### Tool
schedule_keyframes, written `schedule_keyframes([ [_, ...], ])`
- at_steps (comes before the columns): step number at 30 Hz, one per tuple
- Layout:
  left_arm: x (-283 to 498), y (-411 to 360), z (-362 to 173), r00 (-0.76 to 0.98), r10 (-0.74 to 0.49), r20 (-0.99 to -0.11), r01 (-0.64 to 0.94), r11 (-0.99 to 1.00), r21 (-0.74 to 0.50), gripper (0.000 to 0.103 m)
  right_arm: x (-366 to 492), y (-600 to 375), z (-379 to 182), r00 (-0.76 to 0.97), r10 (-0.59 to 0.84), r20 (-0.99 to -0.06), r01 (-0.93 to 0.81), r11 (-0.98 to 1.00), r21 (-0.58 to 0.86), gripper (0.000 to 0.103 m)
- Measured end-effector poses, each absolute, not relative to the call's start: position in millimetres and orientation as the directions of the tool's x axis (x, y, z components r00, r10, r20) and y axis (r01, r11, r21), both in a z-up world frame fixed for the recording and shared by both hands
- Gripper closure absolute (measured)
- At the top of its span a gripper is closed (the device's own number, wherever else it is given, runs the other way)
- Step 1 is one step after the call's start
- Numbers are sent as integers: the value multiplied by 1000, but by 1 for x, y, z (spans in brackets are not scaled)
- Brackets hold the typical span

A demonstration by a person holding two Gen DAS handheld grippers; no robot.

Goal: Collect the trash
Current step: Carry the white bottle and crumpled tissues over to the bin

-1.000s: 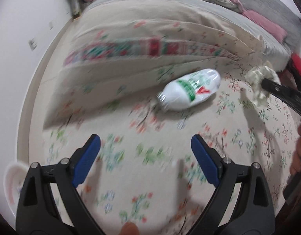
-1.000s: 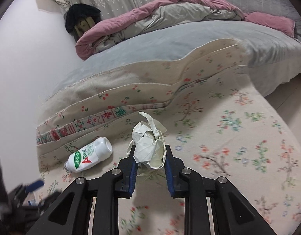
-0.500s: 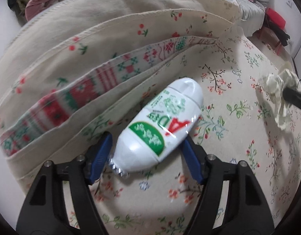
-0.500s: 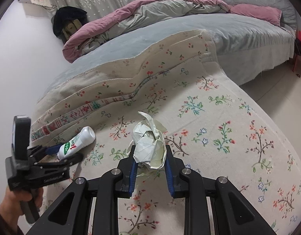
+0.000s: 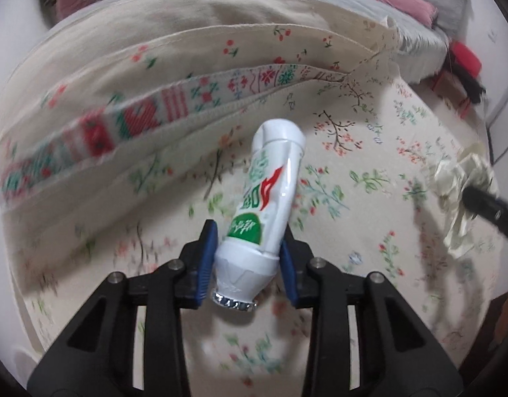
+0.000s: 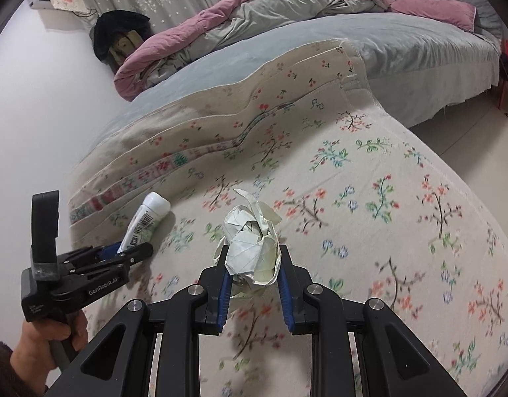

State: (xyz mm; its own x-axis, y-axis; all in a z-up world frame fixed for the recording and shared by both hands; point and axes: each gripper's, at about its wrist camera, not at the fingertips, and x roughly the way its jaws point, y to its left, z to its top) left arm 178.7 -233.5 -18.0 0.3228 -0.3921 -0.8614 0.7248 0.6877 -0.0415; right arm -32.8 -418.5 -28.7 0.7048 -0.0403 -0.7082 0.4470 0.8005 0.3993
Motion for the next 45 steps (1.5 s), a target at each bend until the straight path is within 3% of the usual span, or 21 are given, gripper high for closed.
schedule_keyframes([
  [21,94,-99,-20,417,-365,-832,510,852,-118,67,-63,-343,-4,716,-32,-697,336,892,304,77],
  [36,67,-13,-10,479,-413,-775,348,899,-265,67,-59,-279,5,724,49,-688,202,939,280,77],
  [45,72,55,-6,560,-347,-752,202,938,-282,67,-41,-227,2,710,106,-696,111,959,260,77],
])
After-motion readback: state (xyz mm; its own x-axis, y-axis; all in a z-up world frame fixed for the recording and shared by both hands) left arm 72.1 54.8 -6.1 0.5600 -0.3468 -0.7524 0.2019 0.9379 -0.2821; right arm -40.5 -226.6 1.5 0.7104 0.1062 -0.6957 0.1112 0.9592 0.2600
